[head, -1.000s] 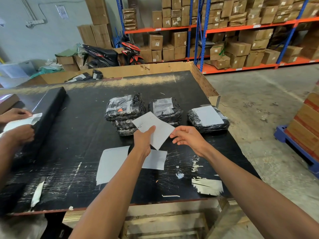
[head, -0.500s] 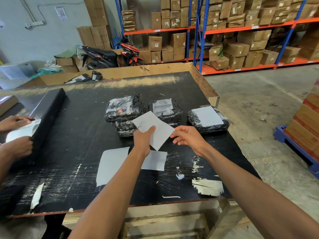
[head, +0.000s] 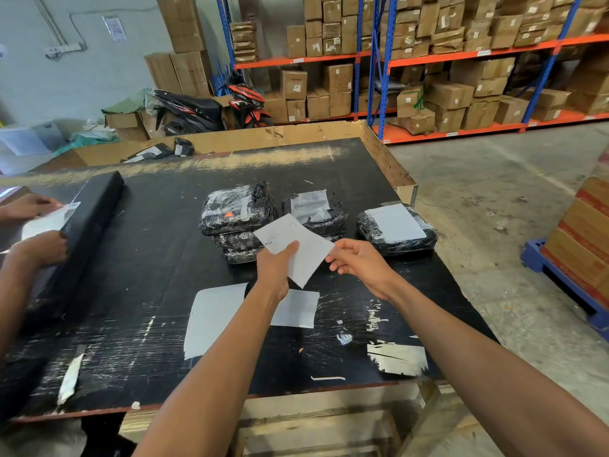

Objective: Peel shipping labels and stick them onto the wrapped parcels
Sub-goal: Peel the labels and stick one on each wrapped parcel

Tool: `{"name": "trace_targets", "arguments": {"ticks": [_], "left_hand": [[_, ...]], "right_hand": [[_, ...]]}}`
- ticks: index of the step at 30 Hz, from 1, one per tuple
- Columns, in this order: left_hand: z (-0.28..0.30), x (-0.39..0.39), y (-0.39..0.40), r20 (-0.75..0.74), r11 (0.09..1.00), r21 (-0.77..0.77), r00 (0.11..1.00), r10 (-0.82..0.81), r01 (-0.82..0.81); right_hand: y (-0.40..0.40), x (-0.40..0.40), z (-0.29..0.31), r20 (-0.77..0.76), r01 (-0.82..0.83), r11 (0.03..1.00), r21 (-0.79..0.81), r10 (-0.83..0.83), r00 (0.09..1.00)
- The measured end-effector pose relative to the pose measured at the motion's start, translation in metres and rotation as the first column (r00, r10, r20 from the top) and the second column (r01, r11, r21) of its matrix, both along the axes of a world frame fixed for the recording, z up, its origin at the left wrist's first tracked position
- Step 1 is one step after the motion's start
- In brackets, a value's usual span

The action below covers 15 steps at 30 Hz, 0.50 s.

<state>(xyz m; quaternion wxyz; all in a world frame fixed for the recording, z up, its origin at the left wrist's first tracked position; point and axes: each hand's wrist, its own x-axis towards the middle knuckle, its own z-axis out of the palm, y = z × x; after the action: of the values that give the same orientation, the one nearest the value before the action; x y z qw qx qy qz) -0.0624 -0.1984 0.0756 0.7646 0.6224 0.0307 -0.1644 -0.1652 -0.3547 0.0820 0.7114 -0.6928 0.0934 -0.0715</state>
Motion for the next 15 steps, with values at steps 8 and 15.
{"name": "trace_targets", "arguments": {"ticks": [8,15], "left_hand": [[0.011,-0.010,0.003,0.013,0.805,0.570,0.977,-0.211,0.166],[0.048,-0.013,-0.006,0.561,0.907,0.338,0.720,-0.409,0.253]], "right_hand": [[-0.006,0.002,0.011,0.101,0.047,0.991,0.127,-0.061,0.993],[-0.003,0.009,0.016,0.118,0.070,0.998,-0.009,-0.068,0.991]]}}
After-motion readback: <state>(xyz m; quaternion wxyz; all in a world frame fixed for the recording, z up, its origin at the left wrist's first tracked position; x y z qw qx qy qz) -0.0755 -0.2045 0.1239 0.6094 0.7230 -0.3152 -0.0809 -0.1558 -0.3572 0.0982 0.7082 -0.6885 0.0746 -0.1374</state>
